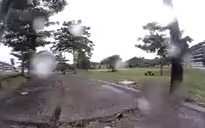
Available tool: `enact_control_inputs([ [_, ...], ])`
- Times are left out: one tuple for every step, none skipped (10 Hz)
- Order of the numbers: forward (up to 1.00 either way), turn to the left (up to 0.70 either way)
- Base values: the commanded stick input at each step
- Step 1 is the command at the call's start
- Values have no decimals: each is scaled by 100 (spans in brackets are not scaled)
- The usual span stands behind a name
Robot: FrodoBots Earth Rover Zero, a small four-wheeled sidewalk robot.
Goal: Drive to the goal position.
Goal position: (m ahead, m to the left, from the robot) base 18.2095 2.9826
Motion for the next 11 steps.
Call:
enact_control_inputs([
  [70,0],
  [70,0],
  [70,0],
  [70,0],
  [70,0],
  [70,0],
  [70,0],
  [70,0],
  [70,0],
  [70,0],
  [70,0],
])
